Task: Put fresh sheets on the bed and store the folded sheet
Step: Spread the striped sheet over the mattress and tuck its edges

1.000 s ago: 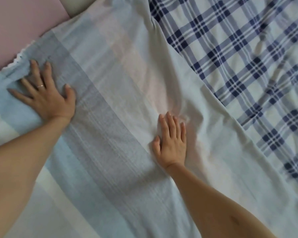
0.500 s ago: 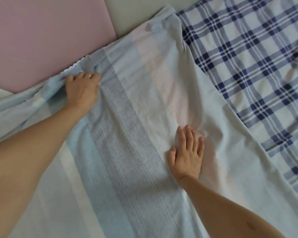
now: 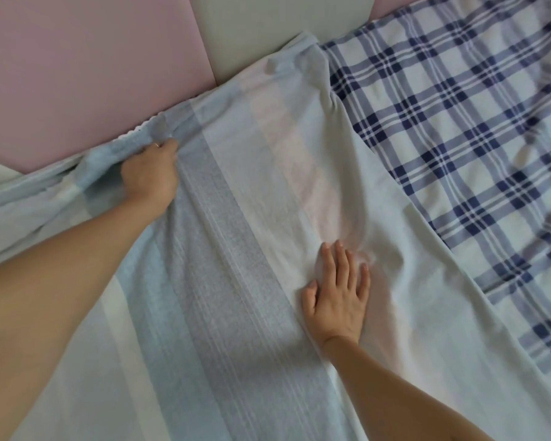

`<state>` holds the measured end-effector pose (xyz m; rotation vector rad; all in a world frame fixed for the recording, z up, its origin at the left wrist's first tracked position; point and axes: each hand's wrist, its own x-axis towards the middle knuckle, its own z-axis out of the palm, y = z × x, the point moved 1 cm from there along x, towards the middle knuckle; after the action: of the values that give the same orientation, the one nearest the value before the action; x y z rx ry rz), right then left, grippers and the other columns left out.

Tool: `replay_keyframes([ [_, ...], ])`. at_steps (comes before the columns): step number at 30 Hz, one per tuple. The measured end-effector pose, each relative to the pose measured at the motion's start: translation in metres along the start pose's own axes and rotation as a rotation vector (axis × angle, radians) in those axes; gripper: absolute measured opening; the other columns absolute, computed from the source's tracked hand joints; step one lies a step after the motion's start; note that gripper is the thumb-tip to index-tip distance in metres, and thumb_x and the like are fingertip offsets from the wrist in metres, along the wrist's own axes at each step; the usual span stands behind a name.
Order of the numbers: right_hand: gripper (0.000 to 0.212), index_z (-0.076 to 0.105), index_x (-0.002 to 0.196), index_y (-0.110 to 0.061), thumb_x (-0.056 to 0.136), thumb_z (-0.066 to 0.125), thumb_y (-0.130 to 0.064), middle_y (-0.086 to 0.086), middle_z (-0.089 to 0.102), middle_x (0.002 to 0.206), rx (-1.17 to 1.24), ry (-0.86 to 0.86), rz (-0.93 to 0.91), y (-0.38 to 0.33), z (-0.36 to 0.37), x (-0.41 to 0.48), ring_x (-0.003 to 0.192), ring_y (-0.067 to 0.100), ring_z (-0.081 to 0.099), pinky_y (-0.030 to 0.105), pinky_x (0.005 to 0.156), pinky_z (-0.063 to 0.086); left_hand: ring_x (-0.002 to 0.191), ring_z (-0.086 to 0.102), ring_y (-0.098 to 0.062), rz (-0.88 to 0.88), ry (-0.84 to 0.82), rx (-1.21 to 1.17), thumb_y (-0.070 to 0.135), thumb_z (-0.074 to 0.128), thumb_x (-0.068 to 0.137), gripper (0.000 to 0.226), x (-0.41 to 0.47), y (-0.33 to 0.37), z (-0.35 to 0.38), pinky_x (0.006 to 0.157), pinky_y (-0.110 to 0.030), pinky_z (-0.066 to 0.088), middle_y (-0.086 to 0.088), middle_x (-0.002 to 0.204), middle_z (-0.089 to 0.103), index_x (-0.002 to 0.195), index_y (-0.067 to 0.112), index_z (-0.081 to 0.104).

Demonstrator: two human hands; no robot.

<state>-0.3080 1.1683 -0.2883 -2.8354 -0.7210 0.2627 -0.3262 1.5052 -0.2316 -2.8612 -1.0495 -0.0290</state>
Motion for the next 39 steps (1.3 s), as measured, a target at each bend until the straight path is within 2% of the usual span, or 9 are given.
replay_keyframes([
  [7, 0.065, 0.034, 0.145, -0.018, 0.082, 0.034, -0.036, 0.005, 0.031, 0.152, -0.001, 0.022, -0.009, -0.002, -0.001, 0.000, 0.141, 0.020, 0.022, 0.047, 0.117, 0.007, 0.092, 0.058, -0.045, 0.026, -0.055, 0.005, 0.005, 0.039, 0.092, 0.025, 0.004, -0.025, -0.008, 0.059, -0.041, 0.035, -0.027, 0.102, 0.060, 0.112, 0.003, 0.053],
  [12, 0.066, 0.033, 0.145, -0.018, 0.082, 0.035, -0.036, 0.005, 0.030, 0.153, -0.010, 0.034, -0.027, 0.000, 0.005, 0.003, 0.142, 0.020, 0.022, 0.045, 0.118, 0.002, 0.105, 0.053, -0.045, -0.288, -0.079, -0.101, 0.009, 0.033, 0.098, 0.027, 0.002, 0.004, 0.016, 0.074, -0.049, 0.043, -0.029, 0.117, 0.053, 0.118, 0.002, 0.049],
  [16, 0.068, 0.030, 0.147, -0.019, 0.081, 0.035, -0.036, 0.004, 0.028, 0.154, -0.003, 0.002, -0.010, -0.003, 0.003, 0.004, 0.142, 0.020, 0.021, 0.045, 0.117, 0.001, 0.132, 0.030, -0.036, -0.508, 0.044, -0.256, 0.023, 0.045, 0.094, 0.047, -0.045, 0.043, 0.000, 0.100, -0.048, 0.028, -0.021, 0.146, 0.028, 0.136, 0.006, 0.034],
  [21, 0.068, 0.033, 0.145, -0.018, 0.079, 0.037, -0.034, 0.005, 0.031, 0.152, 0.001, -0.033, 0.001, -0.002, -0.006, 0.002, 0.141, 0.020, 0.026, 0.043, 0.116, 0.002, 0.140, 0.023, -0.034, -0.327, -0.115, -0.420, 0.039, 0.041, 0.085, 0.054, -0.212, 0.151, 0.011, 0.105, -0.063, 0.015, -0.011, 0.150, 0.031, 0.136, 0.021, 0.046],
  [27, 0.053, 0.047, 0.136, -0.017, 0.083, 0.044, -0.022, 0.004, 0.042, 0.145, 0.158, -0.054, -0.088, 0.006, -0.030, 0.009, 0.135, 0.023, 0.035, 0.037, 0.114, 0.012, 0.143, 0.013, -0.036, -0.271, -0.168, -0.251, 0.044, 0.032, 0.085, 0.063, -0.233, 0.170, 0.039, 0.103, -0.072, 0.002, -0.004, 0.156, 0.021, 0.146, 0.030, 0.029],
  [31, 0.043, 0.046, 0.130, -0.016, 0.088, 0.054, -0.020, 0.005, 0.044, 0.136, 0.314, 0.242, 0.196, 0.064, -0.069, 0.061, 0.126, 0.024, 0.040, 0.033, 0.104, 0.024, 0.144, 0.009, -0.035, -0.300, -0.163, -0.229, 0.043, 0.031, 0.084, 0.065, -0.237, 0.174, 0.040, 0.103, -0.073, 0.002, -0.002, 0.157, 0.016, 0.147, 0.031, 0.024],
  [33, 0.050, 0.042, 0.131, -0.012, 0.091, 0.054, -0.040, 0.011, 0.045, 0.134, 0.256, 0.117, 0.361, 0.090, -0.076, 0.091, 0.125, 0.029, 0.041, 0.037, 0.102, 0.028, 0.144, 0.009, -0.035, -0.294, -0.159, -0.225, 0.042, 0.031, 0.083, 0.066, -0.238, 0.177, 0.038, 0.103, -0.073, 0.003, -0.003, 0.157, 0.017, 0.147, 0.030, 0.025],
  [36, 0.037, 0.053, 0.108, -0.010, 0.096, 0.044, -0.043, 0.011, 0.062, 0.106, 0.190, -0.060, 0.208, 0.107, -0.081, 0.120, 0.097, 0.029, 0.057, 0.034, 0.074, 0.038, 0.144, 0.008, -0.034, -0.316, -0.149, -0.224, 0.043, 0.028, 0.083, 0.066, -0.236, 0.175, 0.040, 0.104, -0.073, 0.003, -0.003, 0.157, 0.018, 0.147, 0.030, 0.025],
  [39, 0.038, 0.060, 0.099, -0.009, 0.102, 0.032, -0.035, 0.011, 0.064, 0.093, 0.004, 0.026, 0.083, 0.121, -0.090, 0.132, 0.087, 0.030, 0.060, 0.029, 0.066, 0.031, 0.144, 0.011, -0.034, -0.306, -0.151, -0.213, 0.041, 0.028, 0.083, 0.065, -0.235, 0.177, 0.038, 0.104, -0.073, 0.003, -0.004, 0.157, 0.019, 0.147, 0.028, 0.026],
])
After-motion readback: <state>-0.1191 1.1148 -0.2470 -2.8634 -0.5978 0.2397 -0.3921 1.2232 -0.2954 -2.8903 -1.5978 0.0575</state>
